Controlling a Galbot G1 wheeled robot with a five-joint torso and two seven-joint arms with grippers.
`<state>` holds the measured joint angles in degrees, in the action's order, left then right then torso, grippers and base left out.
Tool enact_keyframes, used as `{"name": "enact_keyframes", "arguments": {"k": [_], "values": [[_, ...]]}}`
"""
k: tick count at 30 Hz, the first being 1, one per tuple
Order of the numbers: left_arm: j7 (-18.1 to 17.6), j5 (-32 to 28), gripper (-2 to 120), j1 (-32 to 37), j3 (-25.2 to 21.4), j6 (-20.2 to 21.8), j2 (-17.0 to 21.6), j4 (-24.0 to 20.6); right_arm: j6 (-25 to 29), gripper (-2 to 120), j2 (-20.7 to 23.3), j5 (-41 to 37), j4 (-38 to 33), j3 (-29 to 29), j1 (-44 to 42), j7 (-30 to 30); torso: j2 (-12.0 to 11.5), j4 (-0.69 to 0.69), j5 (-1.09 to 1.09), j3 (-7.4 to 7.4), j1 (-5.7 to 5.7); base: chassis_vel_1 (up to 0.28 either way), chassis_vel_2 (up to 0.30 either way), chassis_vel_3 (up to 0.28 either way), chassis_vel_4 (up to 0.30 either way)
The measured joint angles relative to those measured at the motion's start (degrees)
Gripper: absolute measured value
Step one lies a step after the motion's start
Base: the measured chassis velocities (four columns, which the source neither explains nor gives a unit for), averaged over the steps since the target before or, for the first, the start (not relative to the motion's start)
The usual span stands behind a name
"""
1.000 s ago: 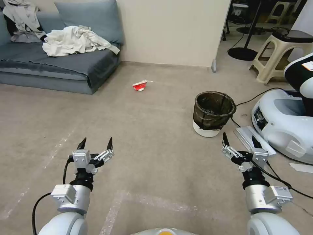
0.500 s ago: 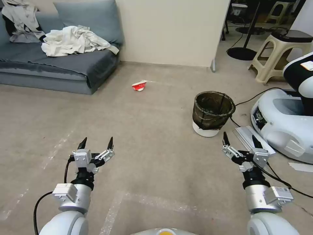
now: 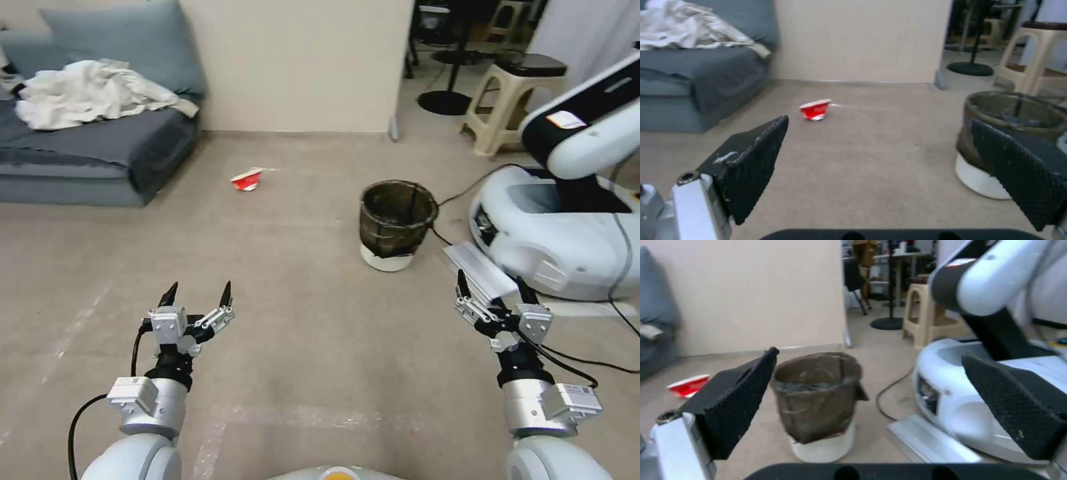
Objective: Pick up the trash can from the floor.
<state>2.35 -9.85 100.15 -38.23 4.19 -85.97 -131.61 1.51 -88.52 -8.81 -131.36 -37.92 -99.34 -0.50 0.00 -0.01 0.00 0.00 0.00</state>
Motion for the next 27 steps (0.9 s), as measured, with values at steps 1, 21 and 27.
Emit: {"name": "enact_keyframes", "arguments": {"k": [1, 21, 27], "values": [[0.0, 0.1, 100, 0.0, 0.0, 0.0, 0.0, 0.0, 0.1, 100, 0.0, 0.0, 0.0, 0.0, 0.0, 0.0, 0.0, -0.02, 0.00, 0.00, 0.00, -0.106, -0.080, -0.071, -0.088], [-1.1, 0.1, 100, -0.2, 0.2, -0.1, 0.4, 0.2, 3.0, 100, -0.5, -0.3, 0.4, 0.0, -0.4, 0.4, 0.0, 0.01, 0.00, 0.00, 0.00, -0.015, -0.010, -0.011, -0.014], [-1.1, -0.1, 100, -0.3, 0.2, -0.2, 0.6, 0.3, 4.6, 100, -0.8, -0.8, 1.1, 0.1, -0.4, 1.2, 0.0, 0.01, 0.00, 0.00, 0.00, 0.000, 0.000, 0.000, 0.000]]}}
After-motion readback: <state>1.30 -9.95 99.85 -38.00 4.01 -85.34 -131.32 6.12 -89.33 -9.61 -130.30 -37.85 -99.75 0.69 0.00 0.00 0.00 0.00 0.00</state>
